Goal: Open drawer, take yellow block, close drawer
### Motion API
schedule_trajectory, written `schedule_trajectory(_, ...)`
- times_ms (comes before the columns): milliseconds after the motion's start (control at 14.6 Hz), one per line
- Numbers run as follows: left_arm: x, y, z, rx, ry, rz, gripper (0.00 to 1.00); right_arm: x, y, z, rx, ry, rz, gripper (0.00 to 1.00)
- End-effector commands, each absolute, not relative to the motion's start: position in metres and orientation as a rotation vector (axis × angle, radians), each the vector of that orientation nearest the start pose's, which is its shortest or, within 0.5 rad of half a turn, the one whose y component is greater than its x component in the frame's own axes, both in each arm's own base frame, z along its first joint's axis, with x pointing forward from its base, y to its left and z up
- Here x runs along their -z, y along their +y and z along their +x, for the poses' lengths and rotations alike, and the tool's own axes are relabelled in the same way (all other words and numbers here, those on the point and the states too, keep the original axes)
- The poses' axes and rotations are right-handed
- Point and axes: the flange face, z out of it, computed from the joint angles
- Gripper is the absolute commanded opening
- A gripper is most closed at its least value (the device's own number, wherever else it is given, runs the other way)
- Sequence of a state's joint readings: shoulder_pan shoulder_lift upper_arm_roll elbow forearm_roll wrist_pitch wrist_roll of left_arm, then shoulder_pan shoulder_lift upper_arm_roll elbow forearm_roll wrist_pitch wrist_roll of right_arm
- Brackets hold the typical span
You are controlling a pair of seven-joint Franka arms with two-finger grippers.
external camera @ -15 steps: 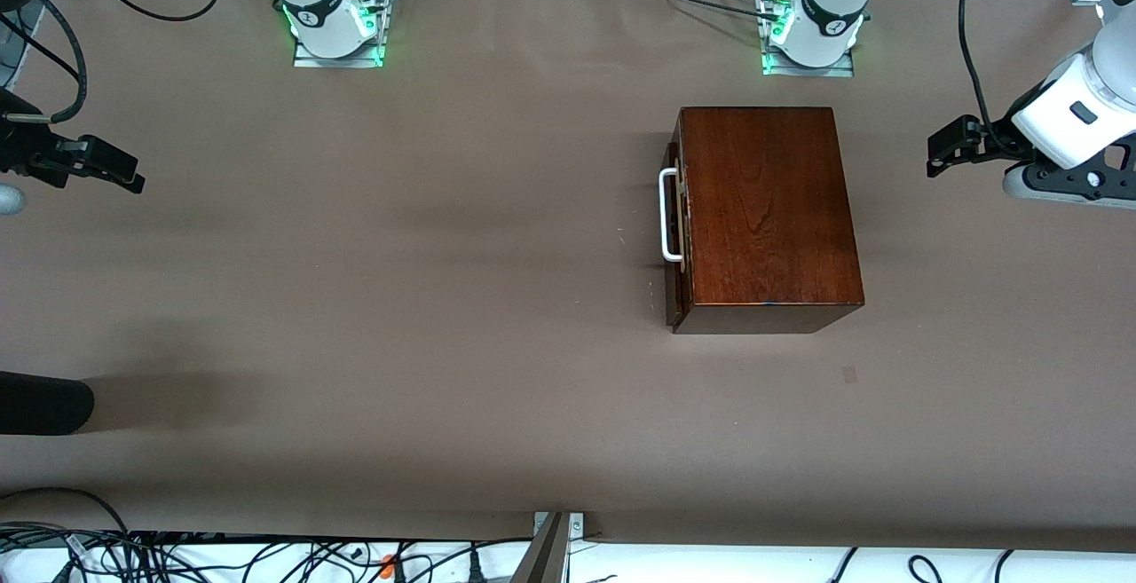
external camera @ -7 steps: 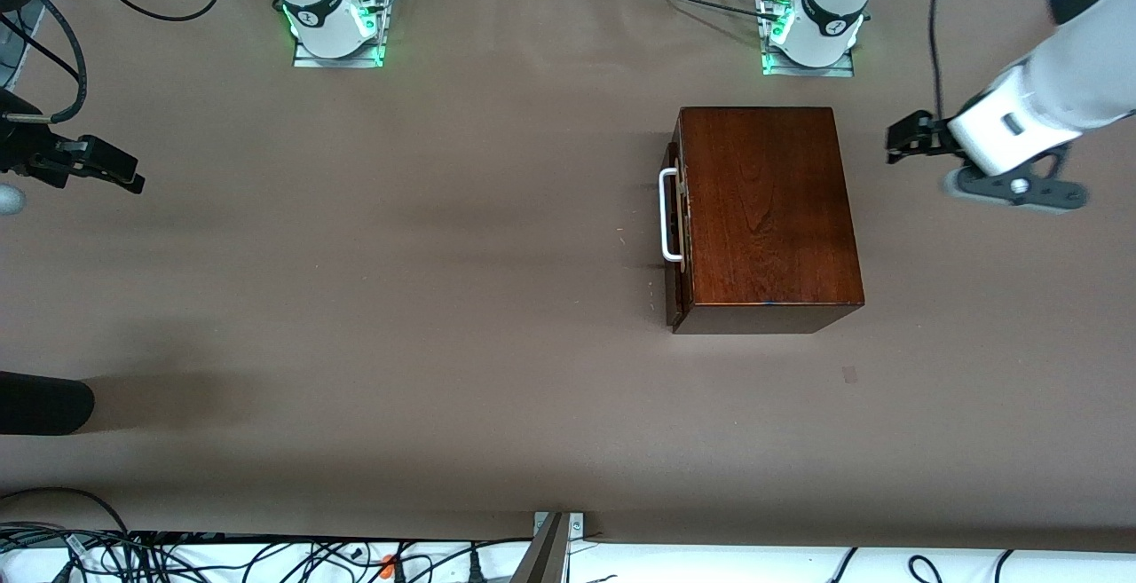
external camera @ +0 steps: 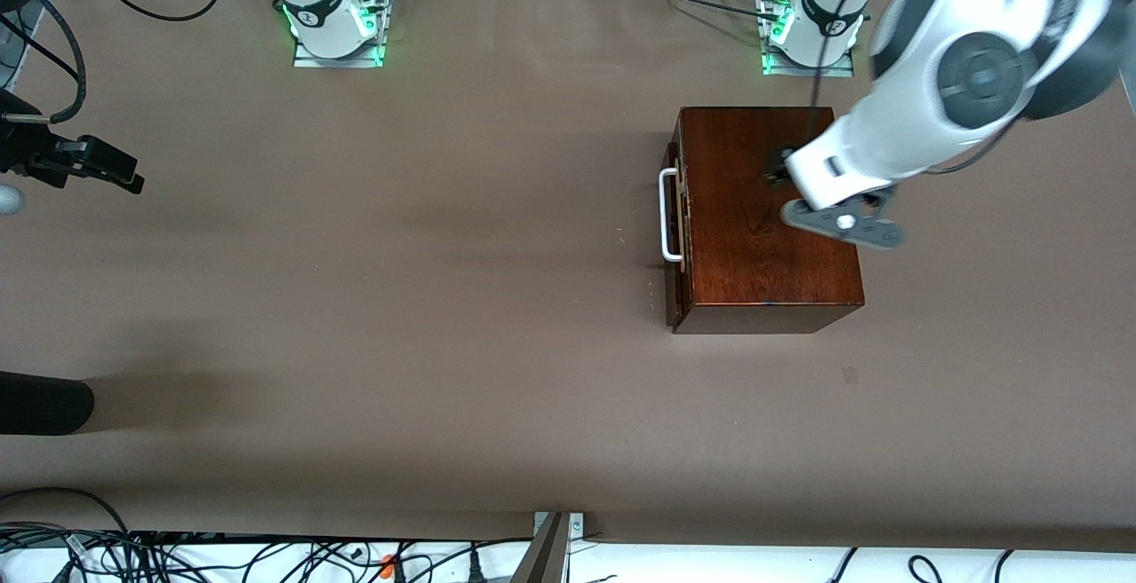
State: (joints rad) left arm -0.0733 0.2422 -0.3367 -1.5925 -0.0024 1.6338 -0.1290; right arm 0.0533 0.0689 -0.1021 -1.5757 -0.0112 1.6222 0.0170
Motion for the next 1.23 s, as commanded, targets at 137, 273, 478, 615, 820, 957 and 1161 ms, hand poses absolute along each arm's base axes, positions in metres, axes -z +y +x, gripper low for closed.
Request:
schedule_trajectory(137, -0.439, -0.34, 0.55, -0.267, 0.36, -3.136, 1.0, -0.589, -0.03, 0.578, -0.031, 0.108, -3.155, 1.0)
schedule_trajectory(273, -0.418, -0.369, 0.538, -0.25, 0.38, -3.097, 1.0, -0.588, -0.03, 0.578, -0.034, 0.11, -3.155, 1.0)
schedule_trajectory(478, -0.379, -0.397, 0.527, -0.234, 0.379, -3.035, 1.0, -0.588, -0.03, 0.578, -0.031, 0.113, -3.155, 1.0)
schedule_trajectory(615, -0.358, -0.417, 0.514, -0.204, 0.331, -2.98, 1.0, -0.587, -0.03, 0.577, -0.036, 0.11, -3.155, 1.0)
schedule_trajectory(820, -0.335, -0.438, 0.497, -0.167, 0.289, -2.912, 1.0, -0.587, -0.03, 0.577, -0.039, 0.113, -3.155, 1.0)
schedule_trajectory(957, -0.322, -0.438, 0.497, -0.144, 0.263, -2.878, 1.0, -0.587, -0.03, 0.577, -0.036, 0.113, -3.155, 1.0)
schedule_trajectory(1161, -0.307, -0.441, 0.496, -0.12, 0.247, -2.84, 1.0, -0.588, -0.03, 0.577, -0.036, 0.115, -3.155, 1.0)
